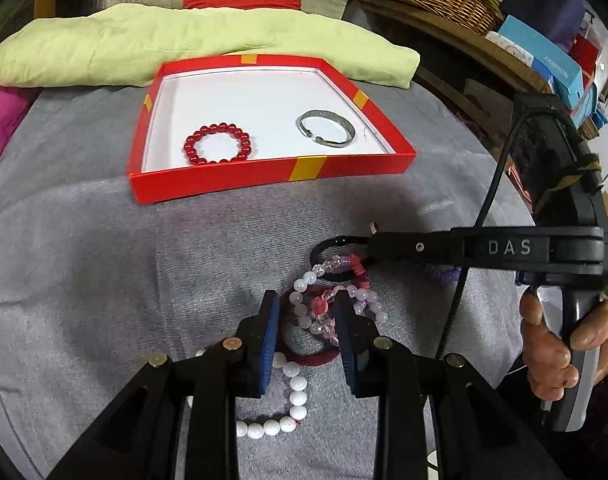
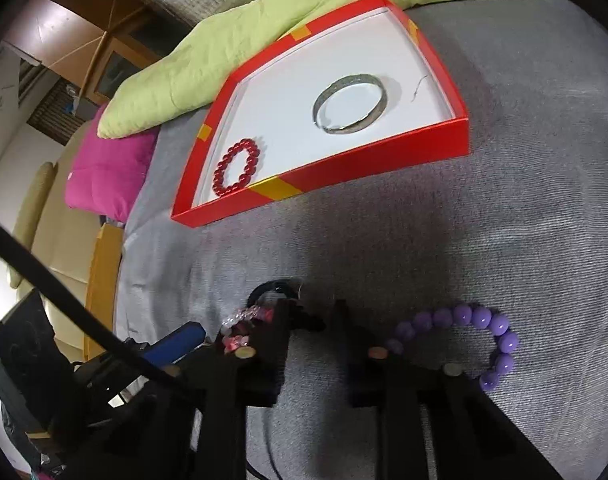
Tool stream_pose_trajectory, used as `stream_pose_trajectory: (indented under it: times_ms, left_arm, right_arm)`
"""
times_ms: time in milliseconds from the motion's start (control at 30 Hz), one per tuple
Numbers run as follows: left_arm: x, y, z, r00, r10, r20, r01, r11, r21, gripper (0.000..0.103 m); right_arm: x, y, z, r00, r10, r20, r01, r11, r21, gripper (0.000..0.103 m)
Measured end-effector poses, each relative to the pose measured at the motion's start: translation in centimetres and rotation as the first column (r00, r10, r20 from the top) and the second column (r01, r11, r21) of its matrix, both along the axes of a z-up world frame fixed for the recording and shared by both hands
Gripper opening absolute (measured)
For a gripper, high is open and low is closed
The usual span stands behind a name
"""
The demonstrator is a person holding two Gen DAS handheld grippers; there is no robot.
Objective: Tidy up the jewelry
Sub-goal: 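Move left tool to the pink-and-clear bead bracelet while right tool reaches the black hair tie, then grip the pink-and-clear bracelet with left tool while right tool grips the black hair tie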
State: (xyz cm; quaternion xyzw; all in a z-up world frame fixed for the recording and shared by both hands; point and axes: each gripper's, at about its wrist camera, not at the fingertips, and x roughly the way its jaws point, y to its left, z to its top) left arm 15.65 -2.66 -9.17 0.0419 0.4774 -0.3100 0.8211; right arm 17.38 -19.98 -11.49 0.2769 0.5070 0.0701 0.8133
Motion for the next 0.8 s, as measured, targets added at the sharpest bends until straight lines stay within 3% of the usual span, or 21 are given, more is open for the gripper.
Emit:
stream_pose_trajectory:
  times_ms: [333,700,800]
  left_arm:
    - [0.5,-1.7,-0.4,0.997,-0.072,0.023,0.071,0.997,0.016,0.012]
    - [0.8,0.1,1.0,0.996,-0.041,0.076,0.040,0.999,0.021,0.011]
    - [0.1,0.2,1.3,0.994,-0.068,0.089,0.067,0.998,0.019,0.011]
  right_arm:
    - [-0.5,-2.0,1.6,0.995,-0.079,0.059,0.079,0.997,0.000,0.015]
    - [0.0,-1.7,1.7,0.995,-0.078,0.056,0.078,0.997,-0.012,0.015]
    - [0.0,-1.7,1.8,0.996,-0.073,0.054,0.074,0.997,-0.011,0.015]
